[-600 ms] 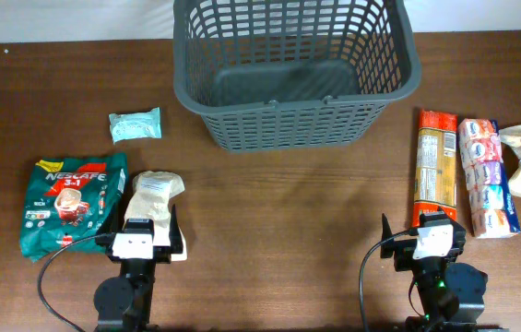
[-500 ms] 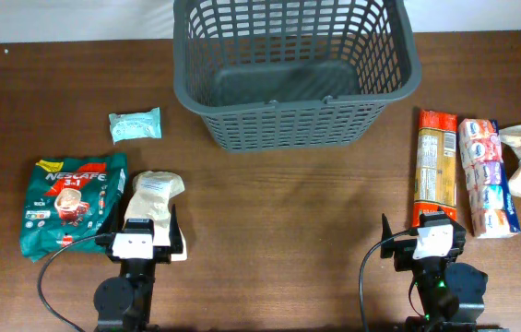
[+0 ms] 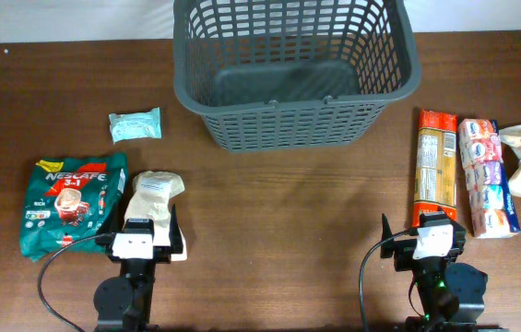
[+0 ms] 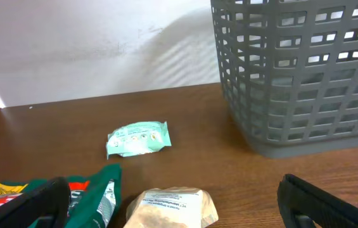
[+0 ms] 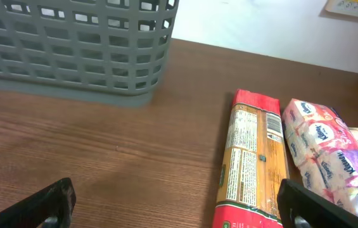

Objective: Pack container

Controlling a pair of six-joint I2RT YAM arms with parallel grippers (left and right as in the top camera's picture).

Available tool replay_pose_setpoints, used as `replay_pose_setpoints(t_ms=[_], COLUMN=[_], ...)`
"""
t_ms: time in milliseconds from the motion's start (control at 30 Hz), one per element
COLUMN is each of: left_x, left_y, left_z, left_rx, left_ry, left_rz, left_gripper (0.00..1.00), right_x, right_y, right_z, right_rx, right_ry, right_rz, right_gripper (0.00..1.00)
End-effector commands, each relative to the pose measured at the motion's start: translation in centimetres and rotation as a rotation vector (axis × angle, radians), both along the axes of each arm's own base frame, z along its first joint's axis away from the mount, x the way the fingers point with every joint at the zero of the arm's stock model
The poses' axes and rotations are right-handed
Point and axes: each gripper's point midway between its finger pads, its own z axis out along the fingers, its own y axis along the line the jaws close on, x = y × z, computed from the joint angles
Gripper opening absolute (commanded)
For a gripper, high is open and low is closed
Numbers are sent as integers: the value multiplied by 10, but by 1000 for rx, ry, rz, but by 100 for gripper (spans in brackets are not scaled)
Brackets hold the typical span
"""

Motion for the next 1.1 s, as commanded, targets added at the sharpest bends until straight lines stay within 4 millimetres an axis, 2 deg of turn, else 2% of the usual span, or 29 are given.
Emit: replay_pose_setpoints(t_ms=[0,667,800,933,1067], left_x=[0,0,-1,-13,-19], left_y=[0,-5,-13,-8,-3], left_z=[-2,-5,-4,22,79], left_rx=[5,2,-115,-217,-214], left_ry=[8,18,54,120,161], left_rz=[0,-27,-66,-18,14], left_gripper=[99,99,99,99,99], right_x=[0,0,0,0,0], right_y=[-1,-1,-1,-1,-1], right_z=[-1,-1,-1,-1,-1], right_rx=[8,8,8,8,8], right_ry=[-3,-3,-3,-3,-3], right_rz=[-5,-5,-5,-5,-5], right_gripper=[99,99,99,99,99])
